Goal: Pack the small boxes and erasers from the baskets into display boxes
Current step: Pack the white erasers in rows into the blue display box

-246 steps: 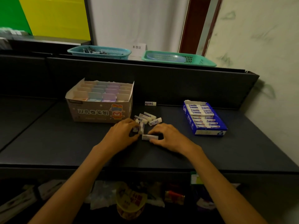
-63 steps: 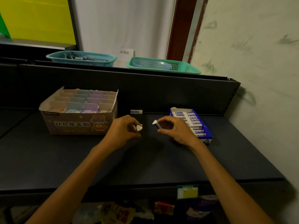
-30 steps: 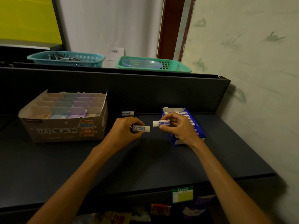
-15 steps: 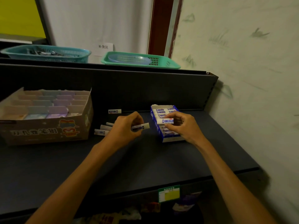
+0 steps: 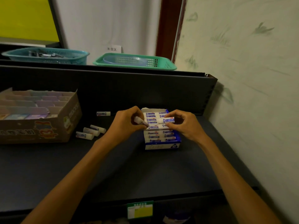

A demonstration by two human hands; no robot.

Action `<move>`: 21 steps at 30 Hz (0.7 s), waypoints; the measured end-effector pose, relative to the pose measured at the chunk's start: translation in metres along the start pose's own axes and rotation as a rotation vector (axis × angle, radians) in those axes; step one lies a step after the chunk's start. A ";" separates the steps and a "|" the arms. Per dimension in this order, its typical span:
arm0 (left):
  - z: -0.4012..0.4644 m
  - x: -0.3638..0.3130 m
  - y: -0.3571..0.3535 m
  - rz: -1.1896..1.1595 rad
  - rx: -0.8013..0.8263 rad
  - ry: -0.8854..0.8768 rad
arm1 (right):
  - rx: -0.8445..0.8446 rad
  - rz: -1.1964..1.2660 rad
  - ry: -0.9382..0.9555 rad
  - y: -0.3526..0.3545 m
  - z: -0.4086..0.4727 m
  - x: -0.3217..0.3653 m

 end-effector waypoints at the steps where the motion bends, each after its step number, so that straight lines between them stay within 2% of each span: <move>1: 0.002 -0.001 -0.002 -0.002 0.005 0.006 | 0.013 0.003 0.003 0.002 0.002 -0.002; 10: 0.013 -0.015 -0.022 0.104 0.102 0.009 | 0.109 -0.109 0.046 0.008 0.013 -0.017; 21: 0.019 -0.017 -0.036 0.230 0.236 -0.030 | 0.117 -0.250 0.060 0.012 0.013 -0.023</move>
Point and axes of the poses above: each hand's wrist, its own z-axis towards the middle knuckle, its own y-axis out of the back of the hand, x = y × z, the point moved 1 cm from there along z, towards the middle knuckle, and after that the axes turned 13 degrees about -y, right-handed, at the moved point
